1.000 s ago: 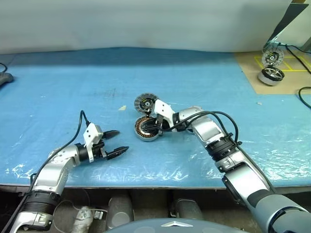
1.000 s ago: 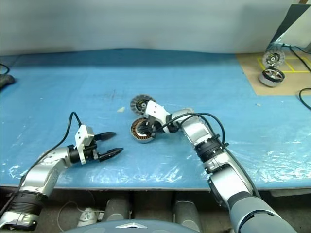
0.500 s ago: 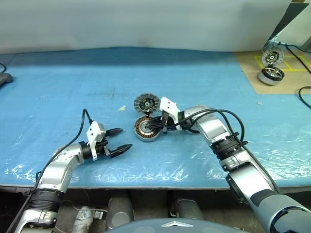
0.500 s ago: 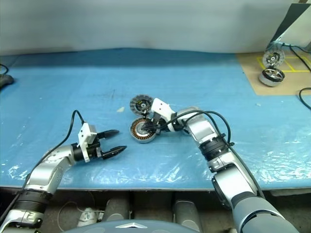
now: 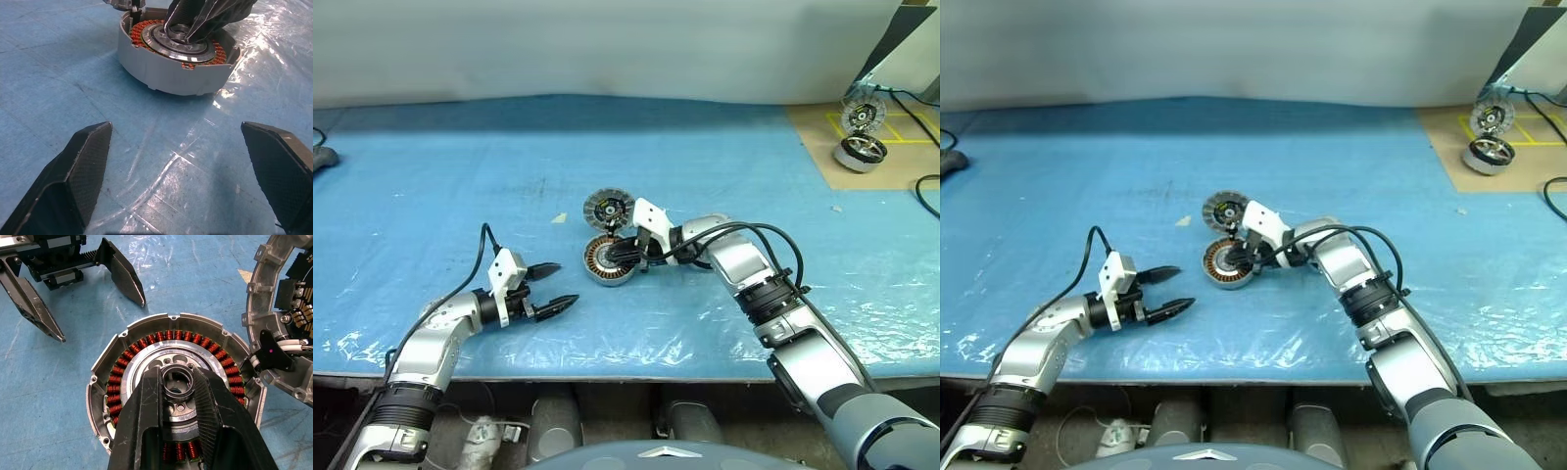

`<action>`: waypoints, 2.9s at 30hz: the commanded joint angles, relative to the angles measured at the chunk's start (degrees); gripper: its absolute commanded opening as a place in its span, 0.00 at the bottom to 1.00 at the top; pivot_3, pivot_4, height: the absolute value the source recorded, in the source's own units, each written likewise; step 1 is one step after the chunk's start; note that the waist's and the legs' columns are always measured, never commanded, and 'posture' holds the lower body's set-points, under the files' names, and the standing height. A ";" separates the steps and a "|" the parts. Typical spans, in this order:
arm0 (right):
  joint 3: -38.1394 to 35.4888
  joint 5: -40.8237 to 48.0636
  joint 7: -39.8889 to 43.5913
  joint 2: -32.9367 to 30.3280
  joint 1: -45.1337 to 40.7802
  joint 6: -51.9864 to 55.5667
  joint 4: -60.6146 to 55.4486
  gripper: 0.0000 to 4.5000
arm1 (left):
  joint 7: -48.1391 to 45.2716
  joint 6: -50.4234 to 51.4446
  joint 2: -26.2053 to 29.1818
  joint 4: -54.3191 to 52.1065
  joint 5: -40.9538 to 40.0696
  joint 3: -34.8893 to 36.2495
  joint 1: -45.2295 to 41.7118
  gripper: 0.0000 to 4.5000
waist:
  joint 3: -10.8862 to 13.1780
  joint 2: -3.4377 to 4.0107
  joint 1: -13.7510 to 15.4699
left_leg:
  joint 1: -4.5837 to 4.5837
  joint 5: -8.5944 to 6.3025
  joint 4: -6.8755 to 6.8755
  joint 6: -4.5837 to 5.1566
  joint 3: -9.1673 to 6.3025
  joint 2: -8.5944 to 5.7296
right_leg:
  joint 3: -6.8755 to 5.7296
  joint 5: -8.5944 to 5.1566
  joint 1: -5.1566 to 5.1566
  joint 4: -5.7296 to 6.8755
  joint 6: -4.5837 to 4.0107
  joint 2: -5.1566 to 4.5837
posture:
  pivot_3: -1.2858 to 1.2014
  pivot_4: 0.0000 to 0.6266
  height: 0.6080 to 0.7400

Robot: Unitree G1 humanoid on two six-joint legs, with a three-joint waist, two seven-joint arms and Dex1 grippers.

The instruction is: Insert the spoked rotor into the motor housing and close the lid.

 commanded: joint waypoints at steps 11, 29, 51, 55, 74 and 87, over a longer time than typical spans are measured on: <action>1.25 -0.46 0.11 0.27 1.35 0.20 0.10 0.12 | -1.03 -2.83 -0.70 2.23 0.43 0.57 -0.75 1.00 | 0.00 0.00 0.00 | 0.01 0.00 -0.03 0.00 0.00 0.00 | 0.00 0.00 0.00 -0.02 0.00 0.00 | 0.52 0.24 1.00; -1.43 4.00 1.26 0.95 1.83 3.93 -4.15 0.58 | -1.31 -3.55 -0.40 2.29 0.79 0.68 0.11 1.00 | 0.00 0.00 0.01 | 0.11 0.00 -0.08 0.00 0.02 -0.02 | 0.03 -0.01 0.07 -0.06 0.01 -0.02 | 0.52 0.24 1.00; 0.35 4.36 -1.58 -0.27 2.84 5.20 -5.42 0.06 | -1.66 -2.85 0.04 1.26 0.69 0.64 0.70 1.00 | 0.01 0.02 0.02 | 0.08 0.00 -0.36 -0.02 0.05 -0.05 | 0.01 -0.06 0.02 -0.24 0.02 -0.02 | 0.52 0.24 1.00; 5.34 -1.01 -1.49 -2.95 3.97 0.77 -2.24 0.06 | -1.76 -2.74 0.04 1.30 0.78 0.48 0.57 1.00 | 0.00 0.01 0.00 | 0.13 0.00 -0.36 -0.02 0.05 -0.05 | 0.01 -0.07 0.07 -0.24 0.03 -0.02 | 0.52 0.24 1.00; -14.23 22.03 -1.60 2.65 0.00 19.33 -13.23 0.06 | -2.47 -2.37 -0.21 1.72 1.40 -0.36 -0.49 1.00 | 0.01 0.04 0.14 | 0.18 0.00 -0.42 -0.01 0.07 -0.06 | 0.00 -0.11 0.10 -0.24 0.02 -0.03 | 0.52 0.24 1.00; 1.57 5.14 -4.94 -2.03 3.81 6.50 -8.02 0.06 | -2.68 -2.14 -0.33 -0.55 1.09 -0.58 0.72 1.00 | 0.02 0.05 0.00 | 0.20 0.00 -0.48 -0.03 0.07 -0.07 | 0.01 -0.14 0.10 -0.28 0.03 -0.03 | 0.52 0.24 1.00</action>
